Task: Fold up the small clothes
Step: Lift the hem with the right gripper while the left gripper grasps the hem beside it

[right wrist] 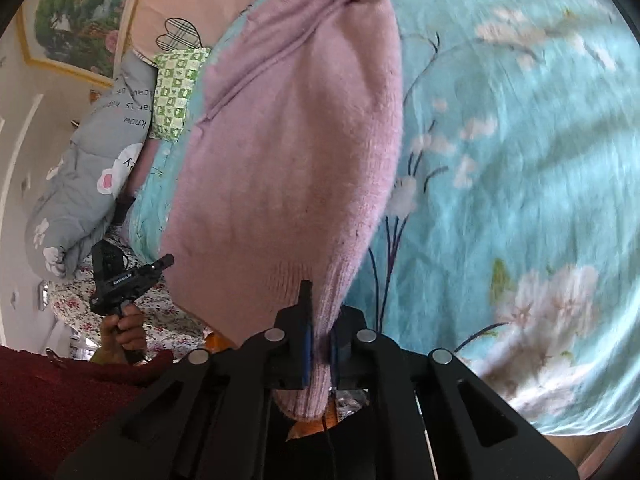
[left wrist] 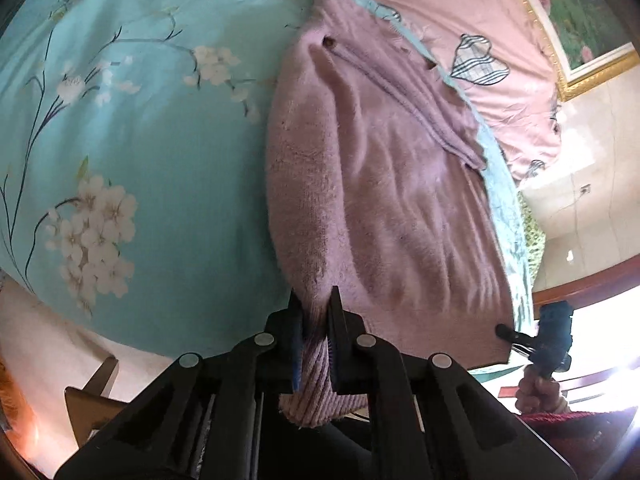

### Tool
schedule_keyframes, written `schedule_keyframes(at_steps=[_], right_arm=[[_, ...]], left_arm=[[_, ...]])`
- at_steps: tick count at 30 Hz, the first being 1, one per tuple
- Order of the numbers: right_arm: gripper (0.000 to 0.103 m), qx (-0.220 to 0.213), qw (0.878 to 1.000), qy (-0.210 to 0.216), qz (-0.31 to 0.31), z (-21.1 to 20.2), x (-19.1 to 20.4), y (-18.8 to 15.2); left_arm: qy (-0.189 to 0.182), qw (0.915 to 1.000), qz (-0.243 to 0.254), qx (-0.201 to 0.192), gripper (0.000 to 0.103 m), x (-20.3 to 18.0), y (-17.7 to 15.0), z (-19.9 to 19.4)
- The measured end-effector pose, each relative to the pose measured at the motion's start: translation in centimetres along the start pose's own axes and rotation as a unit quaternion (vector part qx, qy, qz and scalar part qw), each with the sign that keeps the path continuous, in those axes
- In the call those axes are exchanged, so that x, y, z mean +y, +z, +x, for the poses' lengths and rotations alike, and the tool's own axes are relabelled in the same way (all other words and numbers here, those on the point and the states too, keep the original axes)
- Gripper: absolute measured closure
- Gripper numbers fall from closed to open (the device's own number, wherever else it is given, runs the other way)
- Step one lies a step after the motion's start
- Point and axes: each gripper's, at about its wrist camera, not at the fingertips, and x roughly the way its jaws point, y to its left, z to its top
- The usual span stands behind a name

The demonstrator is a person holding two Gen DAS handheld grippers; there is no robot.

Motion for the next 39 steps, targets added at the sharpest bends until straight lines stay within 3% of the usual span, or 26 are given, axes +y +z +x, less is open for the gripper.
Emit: schedule_keyframes(at_steps=[4, 11, 16, 21, 26, 30, 39], right_arm=[[0.096, 0.005, 1.000, 0.000, -0.006, -0.2, 0.9, 0.3], [0.096, -0.036, 0.998, 0.043, -0.011, -3.1, 3.7, 2.4], [0.096, -0.088, 0.994, 0.069, -0.008, -3.8, 5.2, 6.5], [0.096, -0.155, 0.984, 0.090, 0.015, -4.2, 5.1, 13.0], [0.096, -0.205, 0.976, 0.065, 0.032, -3.1, 4.3, 20.9], [0.096, -0.212, 0.976, 0.037, 0.040, -1.2, 3.6, 26.4], [0.096, -0.215, 0.974, 0.003, 0.076, 2.7, 1.3, 34.8]], left_arm=[[-0.009, 0.9999, 0.000, 0.008, 0.095, -0.4, 0.6, -0.5], [-0.049, 0.9981, 0.029, -0.023, 0.095, -4.5, 4.6, -2.7], [-0.067, 0.9944, 0.049, -0.066, 0.095, -6.3, 10.6, -4.3], [-0.079, 0.9900, 0.058, -0.101, 0.095, -7.5, 17.7, -3.6], [-0.076, 0.9879, 0.076, -0.111, 0.095, -9.5, 25.6, 0.4], [-0.066, 0.9898, 0.080, -0.098, 0.096, -10.3, 30.9, 5.0], [-0.041, 0.9936, 0.064, -0.083, 0.096, -8.6, 37.8, 11.5]])
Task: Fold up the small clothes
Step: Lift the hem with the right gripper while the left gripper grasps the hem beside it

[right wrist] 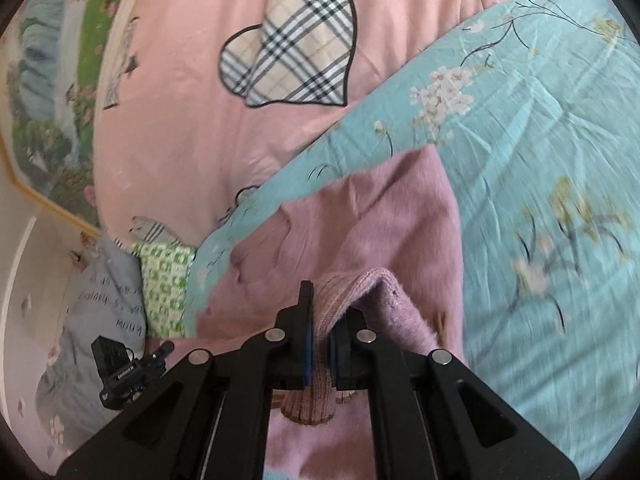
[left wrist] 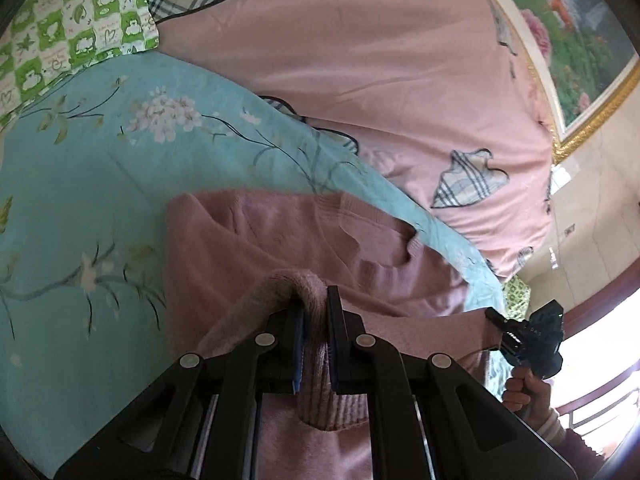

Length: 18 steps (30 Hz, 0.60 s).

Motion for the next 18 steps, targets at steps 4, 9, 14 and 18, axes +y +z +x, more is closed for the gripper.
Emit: schedule_keyframes(at_steps=[4, 9, 14, 18], right_arm=[[0.096, 0.012, 0.999, -0.033, -0.005, 2.4, -0.8, 1.3], [0.096, 0.015, 0.998, -0.056, 0.003, 4.5, -1.9, 2.0], [0.095, 0.023, 0.997, -0.068, 0.032, 5.6, -2.8, 2.6], [0.093, 0.039, 0.996, -0.058, 0.055, 5.1, -2.8, 2.9]], left_arm=[[0.010, 0.9999, -0.006, 0.010, 0.096, 1.2, 1.2, 2.1], [0.030, 0.9992, 0.016, 0.018, 0.095, 1.2, 2.3, 4.2], [0.060, 0.9969, 0.021, 0.047, 0.091, 1.5, 2.7, 6.1], [0.048, 0.9970, 0.017, 0.058, 0.078, 1.5, 2.1, 4.7]])
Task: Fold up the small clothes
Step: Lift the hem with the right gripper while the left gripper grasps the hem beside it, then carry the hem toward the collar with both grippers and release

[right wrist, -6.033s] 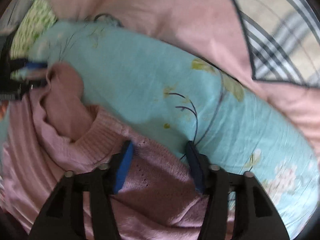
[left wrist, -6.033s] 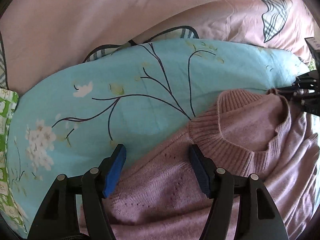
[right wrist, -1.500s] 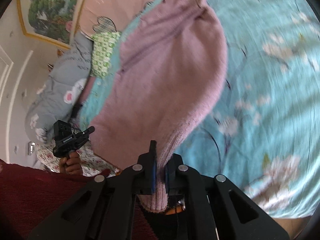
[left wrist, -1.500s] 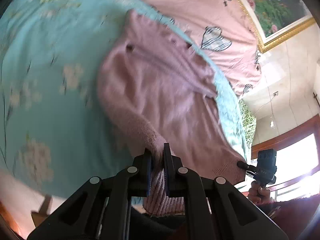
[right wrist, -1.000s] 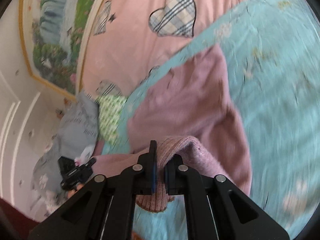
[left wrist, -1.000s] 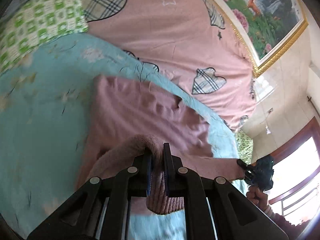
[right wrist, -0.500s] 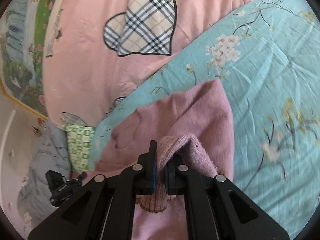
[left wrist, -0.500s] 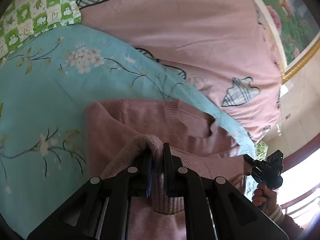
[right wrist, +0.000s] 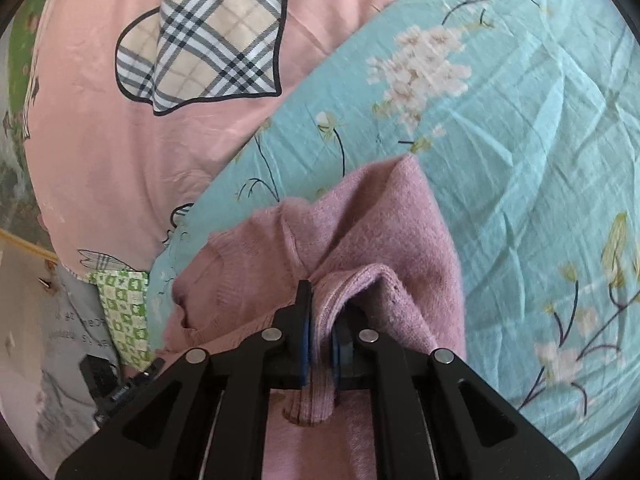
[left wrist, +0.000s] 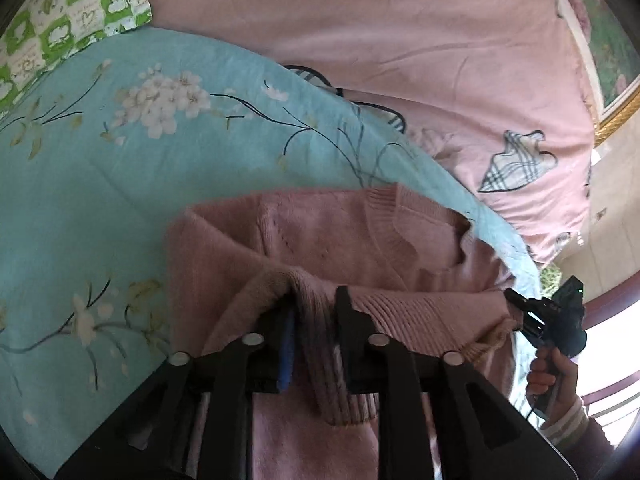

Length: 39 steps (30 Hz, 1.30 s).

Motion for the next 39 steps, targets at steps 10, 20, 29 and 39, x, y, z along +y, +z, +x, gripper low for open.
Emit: schedule_keyframes(at_steps=[10, 20, 29, 39], right_arm=[[0.060, -0.048, 0.996, 0.016, -0.074, -6.2, 2.7, -4.5], [0.060, 0.159, 0.935, -0.035, -0.314, 3.9, 8.6, -11.9], [0.072, 0.020, 0.952, -0.132, -0.276, 5.2, 7.6, -1.5], [0.066, -0.017, 0.966, -0.073, -0.247, 2.9, 9.8, -1.2]], left_arm=[[-0.059, 0.9960, 0.062, 0.026, 0.061, -5.7, -7.9, -4.6], [-0.048, 0.9747, 0.181, 0.123, 0.061, -10.8, -8.8, 4.9], [0.099, 0.9870, 0.124, 0.025, 0.071, -5.4, 2.4, 5.4], [0.031, 0.9909, 0.130, 0.016, 0.061, -7.3, -0.4, 0.3]])
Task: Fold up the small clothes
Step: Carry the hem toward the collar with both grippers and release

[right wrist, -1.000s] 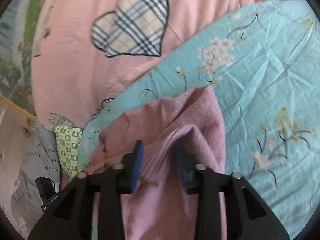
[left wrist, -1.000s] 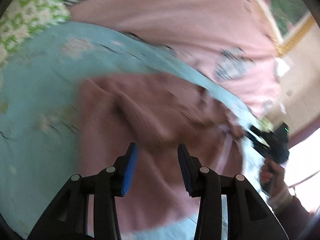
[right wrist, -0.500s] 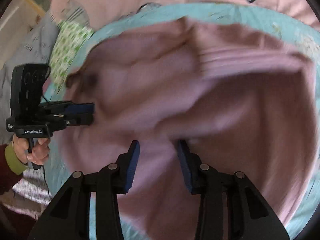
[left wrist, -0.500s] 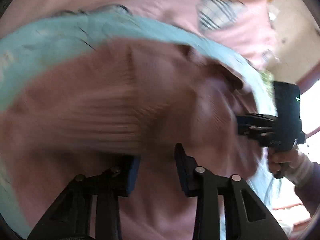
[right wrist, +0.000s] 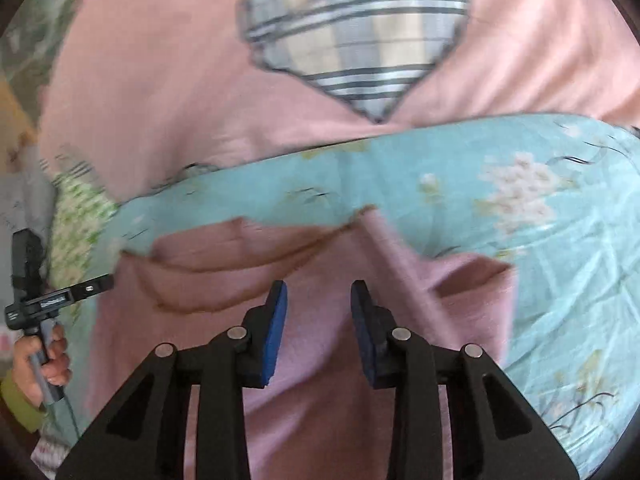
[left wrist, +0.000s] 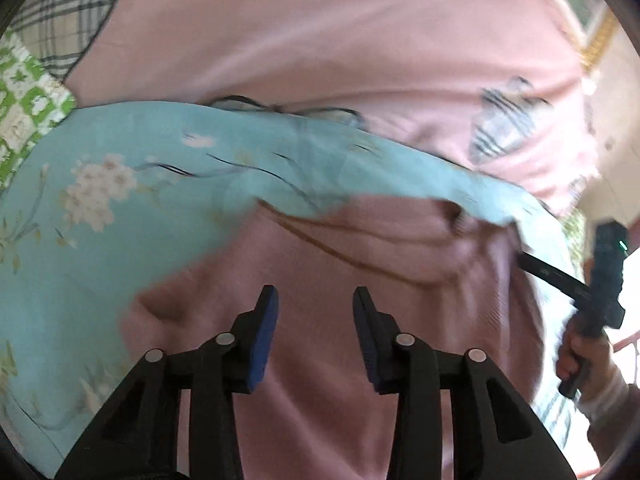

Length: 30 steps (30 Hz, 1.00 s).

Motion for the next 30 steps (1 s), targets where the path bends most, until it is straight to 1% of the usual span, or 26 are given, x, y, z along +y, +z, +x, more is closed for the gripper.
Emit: schedule_keyframes(at_steps=[2, 3, 5, 6, 10, 11, 12, 13, 16, 20, 22, 24, 26, 27, 28, 29, 30], right_arm=[[0.065, 0.016, 1.000, 0.018, -0.016, 0.7, 2.0, -0.3], [0.063, 0.020, 0.999, 0.022, -0.021, 0.9, 2.6, -0.7], [0.058, 0.031, 0.999, 0.034, -0.028, 1.0, 3.3, -1.3], [0.057, 0.036, 0.998, 0.035, -0.029, 0.9, 3.4, -1.6], [0.056, 0.060, 0.997, 0.032, -0.025, 2.2, 3.7, -2.1], [0.055, 0.064, 0.997, 0.030, -0.027, 2.4, 3.8, -2.1], [0.055, 0.066, 0.997, 0.025, -0.032, 2.1, 3.9, -2.3], [0.055, 0.065, 0.997, 0.021, -0.041, 2.0, 4.1, -2.4], [0.055, 0.061, 0.996, 0.028, -0.064, 1.8, 5.0, -2.3], [0.054, 0.077, 0.992, 0.028, -0.091, 3.5, 6.9, -2.0], [0.053, 0.088, 0.991, 0.034, -0.097, 4.5, 7.7, -2.0], [0.048, 0.111, 0.988, 0.022, -0.105, 6.1, 8.4, -2.3], [0.048, 0.123, 0.986, 0.006, -0.115, 7.5, 8.9, -2.8], [0.048, 0.122, 0.985, -0.001, -0.119, 7.8, 9.0, -3.1], [0.048, 0.120, 0.985, -0.004, -0.121, 8.1, 9.0, -3.3], [0.053, 0.115, 0.986, -0.005, -0.118, 8.2, 8.8, -3.4], [0.070, 0.112, 0.988, -0.004, -0.111, 8.2, 8.5, -3.3]], left_arm=[[-0.018, 0.9997, 0.012, 0.009, 0.051, -1.8, -1.5, -0.3], [-0.021, 0.9995, 0.018, 0.015, 0.046, -2.6, -1.8, -0.3], [-0.022, 0.9991, 0.026, 0.025, 0.045, -4.1, -2.9, 0.0], [-0.022, 0.9990, 0.027, 0.030, 0.045, -4.7, -2.8, 0.7], [-0.008, 0.9988, 0.021, 0.044, 0.042, -5.3, -3.8, 1.8], [0.006, 0.9989, 0.020, 0.043, 0.042, -5.0, -3.9, 1.9], [0.027, 0.9989, 0.013, 0.035, 0.042, -4.3, -3.8, 1.7], [0.040, 0.9989, 0.001, 0.025, 0.042, -3.6, -3.8, 1.2], [0.050, 0.9980, -0.038, 0.002, 0.042, -0.7, -2.6, 0.3], [0.081, 0.9955, -0.046, -0.020, 0.041, 1.8, -0.3, -0.1], [0.083, 0.9954, -0.043, -0.021, 0.038, 2.6, 0.7, 0.3], [0.082, 0.9959, -0.037, -0.013, 0.037, 3.2, 1.6, 0.9], [0.081, 0.9963, -0.028, 0.005, 0.036, 3.2, 2.2, 2.4], [0.089, 0.9957, -0.021, 0.016, 0.036, 3.1, 2.4, 3.4], [0.093, 0.9953, -0.015, 0.023, 0.039, 3.2, 2.4, 3.9], [0.098, 0.9948, -0.009, 0.029, 0.042, 3.0, 2.3, 4.7], [0.102, 0.9942, -0.002, 0.035, 0.060, 3.1, 2.1, 5.2]])
